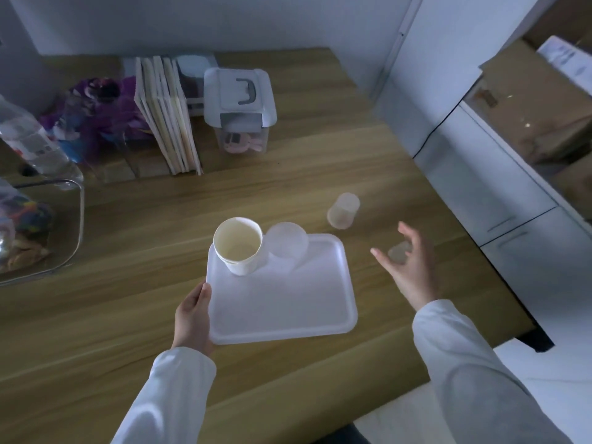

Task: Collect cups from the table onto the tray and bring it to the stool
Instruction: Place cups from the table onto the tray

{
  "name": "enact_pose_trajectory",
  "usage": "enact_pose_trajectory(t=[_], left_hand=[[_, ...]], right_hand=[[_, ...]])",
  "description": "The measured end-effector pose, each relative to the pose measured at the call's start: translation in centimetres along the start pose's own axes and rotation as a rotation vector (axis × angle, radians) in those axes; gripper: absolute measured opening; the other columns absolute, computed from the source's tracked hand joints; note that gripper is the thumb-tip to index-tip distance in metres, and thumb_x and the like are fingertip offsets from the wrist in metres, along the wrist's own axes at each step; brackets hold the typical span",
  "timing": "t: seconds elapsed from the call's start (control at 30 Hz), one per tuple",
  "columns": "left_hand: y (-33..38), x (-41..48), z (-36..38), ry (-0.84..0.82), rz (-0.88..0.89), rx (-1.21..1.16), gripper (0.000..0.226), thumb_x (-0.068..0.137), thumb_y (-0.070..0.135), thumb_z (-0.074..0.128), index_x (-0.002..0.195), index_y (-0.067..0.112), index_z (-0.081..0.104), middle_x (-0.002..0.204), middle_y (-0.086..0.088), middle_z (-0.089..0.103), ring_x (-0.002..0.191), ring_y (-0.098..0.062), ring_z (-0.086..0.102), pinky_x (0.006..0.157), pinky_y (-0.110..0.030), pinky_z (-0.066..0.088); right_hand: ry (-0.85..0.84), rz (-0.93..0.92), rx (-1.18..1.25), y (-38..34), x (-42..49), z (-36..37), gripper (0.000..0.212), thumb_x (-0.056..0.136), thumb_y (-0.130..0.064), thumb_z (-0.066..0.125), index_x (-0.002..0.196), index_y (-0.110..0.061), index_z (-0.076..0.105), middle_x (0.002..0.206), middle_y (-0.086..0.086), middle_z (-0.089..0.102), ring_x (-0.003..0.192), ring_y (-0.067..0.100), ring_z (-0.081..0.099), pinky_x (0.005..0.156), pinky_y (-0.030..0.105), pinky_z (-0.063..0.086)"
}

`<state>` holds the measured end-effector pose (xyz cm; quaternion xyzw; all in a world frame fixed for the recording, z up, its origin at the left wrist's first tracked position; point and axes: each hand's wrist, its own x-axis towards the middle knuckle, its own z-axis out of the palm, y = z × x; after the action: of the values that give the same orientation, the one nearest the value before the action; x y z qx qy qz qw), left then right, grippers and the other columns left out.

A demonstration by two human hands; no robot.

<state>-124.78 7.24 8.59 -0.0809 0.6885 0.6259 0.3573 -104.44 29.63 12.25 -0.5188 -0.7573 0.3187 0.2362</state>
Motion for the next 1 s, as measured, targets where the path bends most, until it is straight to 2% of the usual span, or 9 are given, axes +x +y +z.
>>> enact_pose_trajectory(t=[0.07,0.2,0.27,0.37,0.53,0.67,0.77,0.9,1.0], left_hand=[[-0.3,-0.1,1.0,-0.004,-0.003,0.021,0.024,0.097,0.022,0.043,0.104,0.01,0.062,0.082,-0.006,0.061,0.066,-0.019,0.056,0.043,-0.016,0.047],[-0.8,-0.4,3.3,0.045,0.021,0.072,0.026,0.097,0.024,0.043,0.108,0.012,0.062,0.082,-0.001,0.062,0.068,-0.017,0.058,0.054,-0.024,0.046],[-1.3,-0.7,4.8,0.083,0.04,0.081,0.024,0.096,0.025,0.043,0.105,0.014,0.063,0.082,0.0,0.063,0.071,-0.018,0.058,0.058,-0.026,0.045],[-2.0,-1.1,6.7,0.114,0.059,0.088,0.024,0.096,0.025,0.043,0.09,0.018,0.066,0.079,-0.002,0.061,0.071,-0.022,0.055,0.062,-0.029,0.043],[-3.2,-1.6,9.2,0.186,0.062,0.056,0.023,0.096,0.023,0.043,0.091,0.02,0.065,0.081,0.001,0.063,0.07,-0.016,0.056,0.062,-0.027,0.044],[-3.9,-2.0,10.0,0.233,0.06,0.041,0.027,0.095,0.024,0.045,0.078,0.026,0.065,0.079,0.0,0.061,0.072,-0.019,0.055,0.065,-0.029,0.045],[-3.9,-2.4,10.2,0.236,0.069,0.045,0.028,0.096,0.023,0.044,0.076,0.024,0.063,0.076,-0.001,0.059,0.071,-0.019,0.053,0.056,-0.021,0.047],[-3.7,-2.8,10.3,0.227,0.059,0.011,0.023,0.096,0.023,0.044,0.087,0.021,0.066,0.08,0.0,0.062,0.07,-0.018,0.056,0.06,-0.025,0.047],[-3.3,-2.9,10.2,0.211,0.06,-0.024,0.021,0.096,0.022,0.044,0.099,0.017,0.064,0.081,0.0,0.064,0.065,-0.014,0.061,0.049,-0.016,0.05]], right_hand=[[-0.003,0.079,-0.084,1.8,1.3,-1.8,0.068,0.073,-0.025,0.074,0.131,-0.01,0.042,0.133,0.014,0.045,0.123,0.028,0.043,0.1,0.032,0.034],[-0.094,0.183,-0.307,5.3,4.9,-3.8,0.073,0.072,-0.033,0.074,0.132,-0.011,0.041,0.133,0.019,0.044,0.123,0.033,0.041,0.099,0.042,0.035],[-0.192,0.193,-0.408,6.8,6.7,-4.2,0.075,0.072,-0.036,0.073,0.134,-0.011,0.038,0.135,0.019,0.043,0.126,0.034,0.037,0.102,0.044,0.033],[-0.362,0.166,-0.559,8.5,8.9,-4.2,0.076,0.074,-0.043,0.069,0.135,-0.013,0.036,0.138,0.014,0.044,0.127,0.032,0.038,0.104,0.042,0.033],[-0.512,0.157,-0.605,10.5,10.8,-3.7,0.08,0.07,-0.05,0.069,0.134,-0.014,0.036,0.135,0.01,0.05,0.121,0.03,0.048,0.1,0.042,0.042],[-0.54,0.159,-0.562,10.6,11.4,-3.7,0.076,0.073,-0.044,0.069,0.133,-0.012,0.037,0.13,0.009,0.053,0.114,0.028,0.055,0.089,0.038,0.048],[-0.485,0.17,-0.447,10.4,11.9,-4.5,0.067,0.075,-0.035,0.07,0.129,-0.009,0.04,0.125,0.011,0.053,0.11,0.028,0.055,0.085,0.036,0.046],[-0.385,0.262,-0.123,8.9,12.0,-6.0,0.059,0.076,-0.029,0.069,0.125,-0.01,0.041,0.112,0.006,0.052,0.1,0.023,0.052,0.082,0.033,0.043],[-0.376,0.385,0.164,7.3,11.4,-6.7,0.045,0.079,-0.028,0.065,0.117,-0.011,0.047,0.103,0.008,0.056,0.087,0.017,0.057,0.079,0.03,0.045]])
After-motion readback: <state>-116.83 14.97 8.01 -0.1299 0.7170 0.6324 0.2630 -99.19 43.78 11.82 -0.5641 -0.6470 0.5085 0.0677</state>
